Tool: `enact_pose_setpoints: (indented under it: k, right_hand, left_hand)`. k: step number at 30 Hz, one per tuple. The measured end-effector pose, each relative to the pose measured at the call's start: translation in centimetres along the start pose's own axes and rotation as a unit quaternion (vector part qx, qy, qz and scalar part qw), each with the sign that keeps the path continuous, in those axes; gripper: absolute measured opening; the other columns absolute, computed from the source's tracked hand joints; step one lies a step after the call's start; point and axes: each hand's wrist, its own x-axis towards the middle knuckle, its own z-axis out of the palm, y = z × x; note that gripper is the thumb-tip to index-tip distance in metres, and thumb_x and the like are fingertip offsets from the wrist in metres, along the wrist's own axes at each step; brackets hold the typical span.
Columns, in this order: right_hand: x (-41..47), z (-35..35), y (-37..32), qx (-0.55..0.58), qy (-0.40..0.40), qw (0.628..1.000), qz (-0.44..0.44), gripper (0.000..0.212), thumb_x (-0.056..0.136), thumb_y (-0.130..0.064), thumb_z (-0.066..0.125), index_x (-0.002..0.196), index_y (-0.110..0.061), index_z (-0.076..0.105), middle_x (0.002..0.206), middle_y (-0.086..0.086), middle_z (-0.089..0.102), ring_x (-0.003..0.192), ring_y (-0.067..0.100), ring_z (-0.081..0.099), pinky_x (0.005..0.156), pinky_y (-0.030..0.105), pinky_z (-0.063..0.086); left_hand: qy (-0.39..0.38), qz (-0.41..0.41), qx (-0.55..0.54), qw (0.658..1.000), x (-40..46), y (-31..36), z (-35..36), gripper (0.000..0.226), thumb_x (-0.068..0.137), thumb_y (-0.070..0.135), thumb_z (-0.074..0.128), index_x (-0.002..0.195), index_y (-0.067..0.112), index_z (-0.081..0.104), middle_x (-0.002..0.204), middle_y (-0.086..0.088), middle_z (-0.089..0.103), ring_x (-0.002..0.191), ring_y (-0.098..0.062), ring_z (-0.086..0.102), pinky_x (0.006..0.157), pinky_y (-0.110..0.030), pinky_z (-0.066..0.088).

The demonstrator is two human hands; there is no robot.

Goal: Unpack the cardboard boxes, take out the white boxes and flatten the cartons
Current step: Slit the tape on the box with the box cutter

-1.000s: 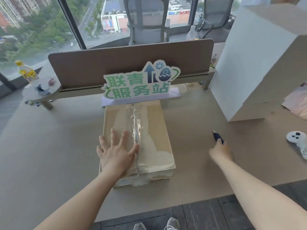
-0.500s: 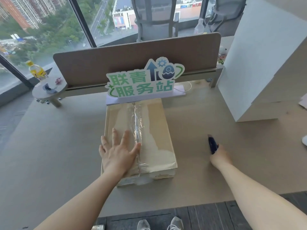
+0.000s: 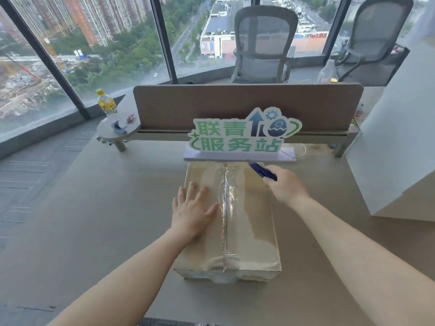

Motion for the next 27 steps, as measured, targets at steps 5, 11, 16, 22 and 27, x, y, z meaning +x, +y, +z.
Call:
enact_pose_setpoints:
  k: [5, 11, 16, 22, 27]
  right_hand:
    - [4.8, 1.7, -4.4, -0.195, -0.032, 0.98, -0.023, 0.021, 0.095, -0.02, 0.048, 0.108, -0.03, 0.061, 0.101, 0.0, 0.068, 0.085, 0.025, 0.058, 0.07, 0.035, 0.049]
    - [9.9, 1.9, -7.0, -0.293, -0.118, 0.948, -0.037, 0.047, 0.094, -0.013, 0.042, 0.132, -0.039, 0.054, 0.126, -0.003, 0.063, 0.106, 0.026, 0.057, 0.078, 0.035, 0.051]
    - [13.3, 1.0, -7.5, -0.299, -0.226, 0.926, -0.042, 0.04, 0.089, -0.014, 0.046, 0.109, -0.044, 0.065, 0.101, -0.011, 0.068, 0.094, 0.019, 0.06, 0.081, 0.041, 0.053]
    - [16.2, 0.5, -8.6, -0.266, -0.314, 0.911, -0.038, 0.04, 0.081, -0.016, 0.053, 0.105, -0.043, 0.07, 0.077, -0.006, 0.07, 0.065, 0.013, 0.06, 0.074, 0.037, 0.055]
    - [17.8, 0.4, -8.7, -0.267, -0.351, 0.894, -0.073, 0.037, 0.083, -0.017, 0.051, 0.106, -0.039, 0.07, 0.08, -0.001, 0.072, 0.061, 0.014, 0.06, 0.073, 0.038, 0.056]
  left_hand:
    - [-0.003, 0.035, -0.006, 0.999, 6.5, 0.2, -1.7, 0.067, 0.095, 0.059, 0.04, 0.152, 0.029, 0.022, 0.165, 0.0, 0.001, 0.151, -0.034, -0.005, 0.122, -0.048, 0.009]
    - [0.041, 0.078, -0.014, 0.996, 12.0, 0.6, -1.9, 0.059, 0.098, 0.054, 0.037, 0.142, 0.015, 0.041, 0.153, -0.006, 0.037, 0.149, -0.029, 0.013, 0.117, -0.045, 0.016]
    - [0.094, 0.073, -0.086, 0.989, 12.3, 0.5, -1.5, 0.033, 0.094, 0.041, 0.046, 0.116, 0.02, 0.055, 0.125, 0.002, 0.055, 0.129, -0.022, 0.038, 0.107, -0.037, 0.027]
    - [0.104, 0.068, -0.12, 0.985, 12.4, 0.2, -1.5, 0.022, 0.093, 0.024, 0.042, 0.11, 0.022, 0.057, 0.119, 0.004, 0.057, 0.12, -0.021, 0.043, 0.103, -0.032, 0.029]
    - [0.114, 0.061, -0.104, 0.986, 12.3, 0.4, -1.3, 0.021, 0.093, 0.028, 0.044, 0.109, 0.024, 0.056, 0.116, 0.006, 0.058, 0.114, -0.02, 0.045, 0.1, -0.031, 0.031]
